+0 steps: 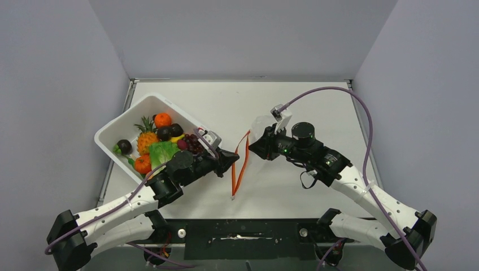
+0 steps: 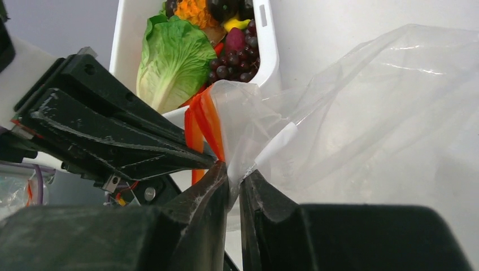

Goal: Place the food in the zip-top bag and seal the zipper
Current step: Open the zipper of the food storage bag at the center of the board.

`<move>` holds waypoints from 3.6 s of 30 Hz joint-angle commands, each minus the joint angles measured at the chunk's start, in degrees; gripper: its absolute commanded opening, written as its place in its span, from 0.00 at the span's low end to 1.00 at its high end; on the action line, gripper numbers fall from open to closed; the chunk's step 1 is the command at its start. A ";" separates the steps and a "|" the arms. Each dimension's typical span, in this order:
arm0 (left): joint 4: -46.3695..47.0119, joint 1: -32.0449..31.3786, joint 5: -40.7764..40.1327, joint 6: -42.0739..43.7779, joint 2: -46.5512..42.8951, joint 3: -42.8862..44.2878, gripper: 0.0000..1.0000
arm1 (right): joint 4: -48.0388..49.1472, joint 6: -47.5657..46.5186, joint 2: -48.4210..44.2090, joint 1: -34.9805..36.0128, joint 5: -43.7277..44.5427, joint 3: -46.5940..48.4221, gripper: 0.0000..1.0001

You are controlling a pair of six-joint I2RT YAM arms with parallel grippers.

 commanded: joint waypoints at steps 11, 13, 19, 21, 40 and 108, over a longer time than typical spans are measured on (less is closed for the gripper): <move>-1.59 -0.13 -4.00 4.76 1.91 9.25 0.00 | -5.64 16.24 -3.84 0.06 17.73 1.05 0.58; -1.74 -0.06 -5.50 3.02 2.65 10.01 0.00 | -5.42 17.45 -4.80 0.12 18.22 0.64 0.63; -2.69 -0.08 -9.28 -2.35 4.43 12.15 0.00 | -5.81 17.37 -7.25 0.82 19.71 -0.96 0.69; -2.71 -0.06 -10.35 -4.29 4.63 12.86 0.00 | -4.59 15.25 -7.99 1.27 18.21 -1.99 0.69; -4.03 -0.04 -13.90 -14.88 7.57 17.00 0.00 | -2.73 12.68 -1.11 17.27 37.02 1.77 0.71; -14.52 1.76 -9.11 -11.73 7.73 18.63 0.00 | -7.32 4.82 2.34 5.26 38.55 5.76 0.14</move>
